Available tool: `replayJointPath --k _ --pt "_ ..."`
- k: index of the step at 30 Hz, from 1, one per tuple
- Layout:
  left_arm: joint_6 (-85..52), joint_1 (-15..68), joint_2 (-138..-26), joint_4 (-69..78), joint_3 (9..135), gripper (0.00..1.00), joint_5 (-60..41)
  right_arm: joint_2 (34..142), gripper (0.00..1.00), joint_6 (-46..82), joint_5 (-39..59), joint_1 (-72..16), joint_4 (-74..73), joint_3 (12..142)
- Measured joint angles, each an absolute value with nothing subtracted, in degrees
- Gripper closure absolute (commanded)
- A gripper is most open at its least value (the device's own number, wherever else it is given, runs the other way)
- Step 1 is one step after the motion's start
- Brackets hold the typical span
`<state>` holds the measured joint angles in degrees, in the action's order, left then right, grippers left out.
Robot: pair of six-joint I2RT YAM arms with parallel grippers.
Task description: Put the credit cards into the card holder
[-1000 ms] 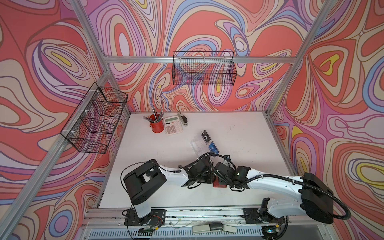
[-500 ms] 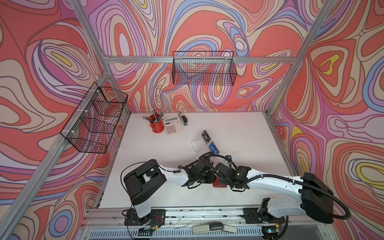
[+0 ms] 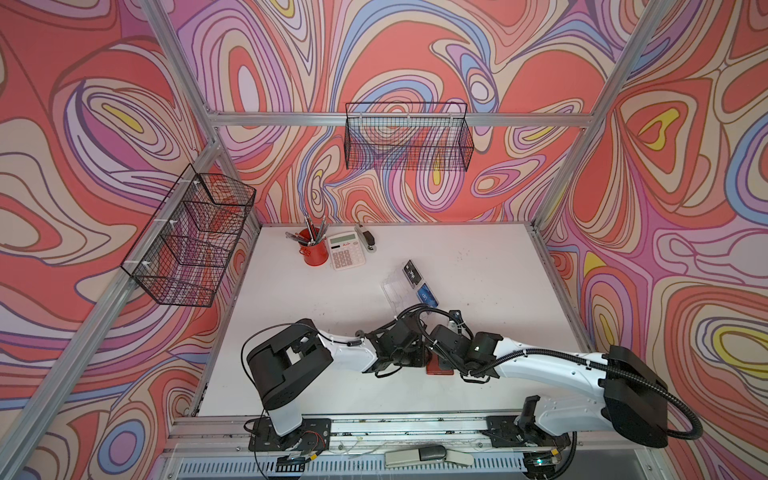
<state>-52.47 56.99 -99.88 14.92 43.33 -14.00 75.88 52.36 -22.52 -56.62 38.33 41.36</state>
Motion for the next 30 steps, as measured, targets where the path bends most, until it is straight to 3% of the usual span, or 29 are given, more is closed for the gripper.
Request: replayJointPath --k 5,6,18,24,30 --pt "-52.47 56.99 -99.88 14.92 43.33 0.72 -14.02 75.85 1.0 52.07 -22.52 -56.62 37.76 41.36" --pt "-52.47 56.99 -99.85 14.9 43.33 0.73 -14.04 75.85 0.95 52.03 -22.52 -56.62 37.71 41.36" --pt "-52.47 56.99 -99.83 15.27 43.05 0.73 -14.15 75.85 0.86 51.81 -22.55 -56.62 37.69 41.34" --pt "-52.47 56.99 -99.83 15.31 43.0 0.73 -14.15 75.85 0.96 51.83 -22.52 -56.62 37.71 41.34" --pt "-52.47 56.99 -99.83 15.31 43.0 0.74 -14.15 75.85 0.98 51.79 -22.57 -56.62 37.74 41.34"
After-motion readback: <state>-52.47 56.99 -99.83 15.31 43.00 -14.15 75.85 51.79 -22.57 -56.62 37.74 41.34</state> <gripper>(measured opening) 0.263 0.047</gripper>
